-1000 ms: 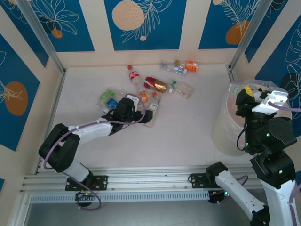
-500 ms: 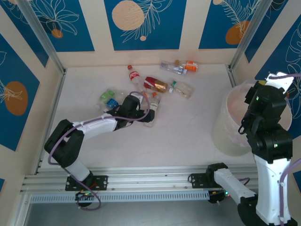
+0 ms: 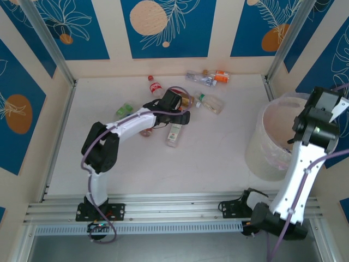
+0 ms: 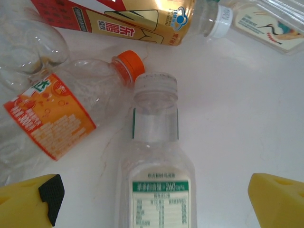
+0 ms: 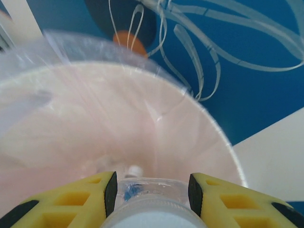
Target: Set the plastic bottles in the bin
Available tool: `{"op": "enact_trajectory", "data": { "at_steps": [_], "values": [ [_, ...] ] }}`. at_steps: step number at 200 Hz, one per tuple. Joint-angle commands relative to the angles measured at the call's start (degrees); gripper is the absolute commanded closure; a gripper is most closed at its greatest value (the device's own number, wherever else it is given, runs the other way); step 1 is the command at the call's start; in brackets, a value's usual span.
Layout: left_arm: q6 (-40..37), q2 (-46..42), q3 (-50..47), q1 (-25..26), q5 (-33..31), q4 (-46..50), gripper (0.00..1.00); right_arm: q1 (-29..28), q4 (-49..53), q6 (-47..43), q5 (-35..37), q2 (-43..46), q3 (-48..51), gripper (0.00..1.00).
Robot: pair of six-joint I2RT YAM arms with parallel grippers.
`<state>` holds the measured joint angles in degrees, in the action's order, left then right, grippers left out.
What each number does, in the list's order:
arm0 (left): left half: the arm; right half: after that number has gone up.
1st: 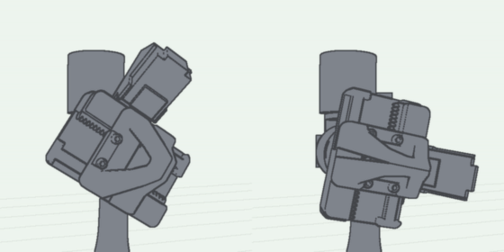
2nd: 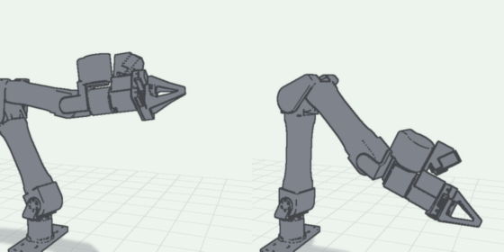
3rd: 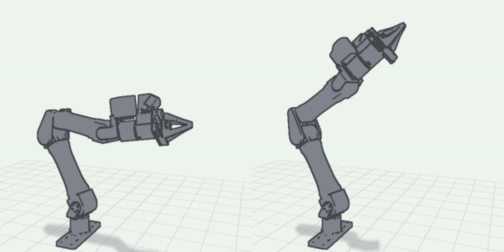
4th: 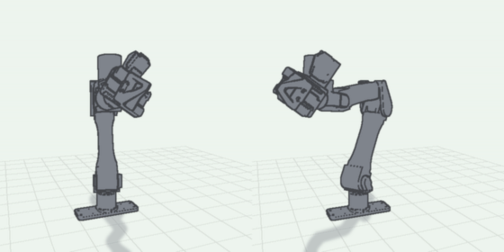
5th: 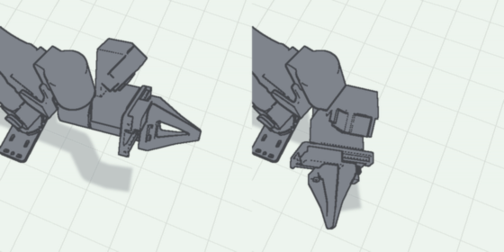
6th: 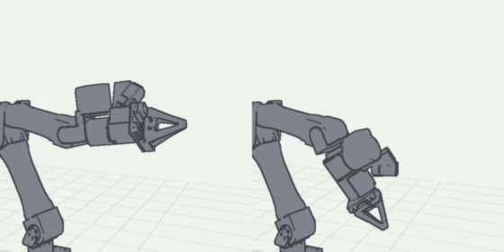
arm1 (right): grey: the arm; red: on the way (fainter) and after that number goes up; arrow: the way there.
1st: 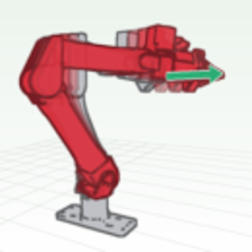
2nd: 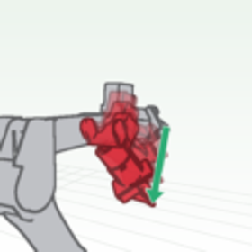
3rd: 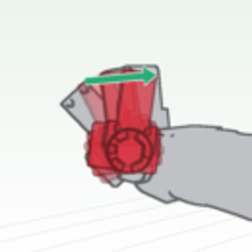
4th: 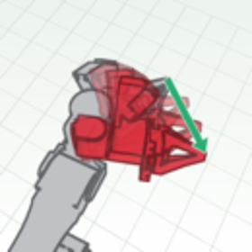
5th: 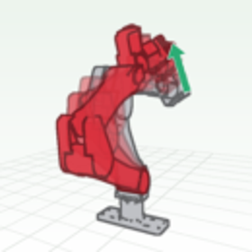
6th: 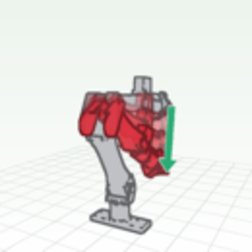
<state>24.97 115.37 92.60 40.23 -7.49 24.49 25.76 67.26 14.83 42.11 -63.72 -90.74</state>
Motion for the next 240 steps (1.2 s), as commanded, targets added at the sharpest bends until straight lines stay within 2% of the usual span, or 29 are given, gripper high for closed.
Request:
{"op": "enact_trajectory", "data": {
  "at_steps": [1,22,56,63,67,73,77,89,130,186,223,240],
  "values": [
    [-1.1,3.6,5.4,0.8,-2.1,7.3,0.0,0.5,5.1,2.1,-0.6,-2.7,0.5,0.72],
    [-1.2,6.3,8.9,0.9,-2.1,8.9,0.0,0.5,4.3,1.9,0.2,-4.0,1.5,0.63],
    [-1.6,9.9,12.9,1.3,-1.8,10.6,0.01,-0.3,3.4,3.5,2.2,-6.3,1.2,0.4],
    [-1.8,10.6,13.7,1.5,-2.0,11.0,0.01,-0.9,3.2,3.7,2.1,-6.4,0.8,0.3],
    [-2.0,11.0,14.1,1.6,-2.2,11.2,0.02,-1.3,3.1,3.8,2.1,-6.3,0.7,0.18],
    [-2.1,11.5,14.6,1.7,-2.6,11.4,0.03,-2.1,2.8,4.0,2.2,-6.3,0.5,0.05],
    [-2.1,11.9,14.9,1.8,-2.8,11.6,0.04,-2.5,2.7,4.1,2.2,-6.2,0.4,0.0],
    [-2.4,12.6,15.6,2.0,-3.7,11.6,0.07,-3.8,2.5,4.1,2.2,-5.7,0.2,0.0],
    [-3.5,16.1,19.4,2.1,-4.3,13.0,0.09,-8.1,0.8,4.7,2.8,-1.4,0.6,0.0],
    [-4.5,20.4,23.2,2.1,-5.7,14.8,0.12,-13.2,-7.3,5.6,-8.9,8.5,3.8,0.0],
    [-6.2,25.6,31.2,2.1,-8.8,18.8,0.14,-15.4,-8.5,5.9,-12.6,10.9,5.2,0.0],
    [-6.3,27.9,34.1,2.1,-9.7,20.4,0.2,-16.2,-8.2,6.0,-13.7,11.3,5.3,0.01]
  ]
}}
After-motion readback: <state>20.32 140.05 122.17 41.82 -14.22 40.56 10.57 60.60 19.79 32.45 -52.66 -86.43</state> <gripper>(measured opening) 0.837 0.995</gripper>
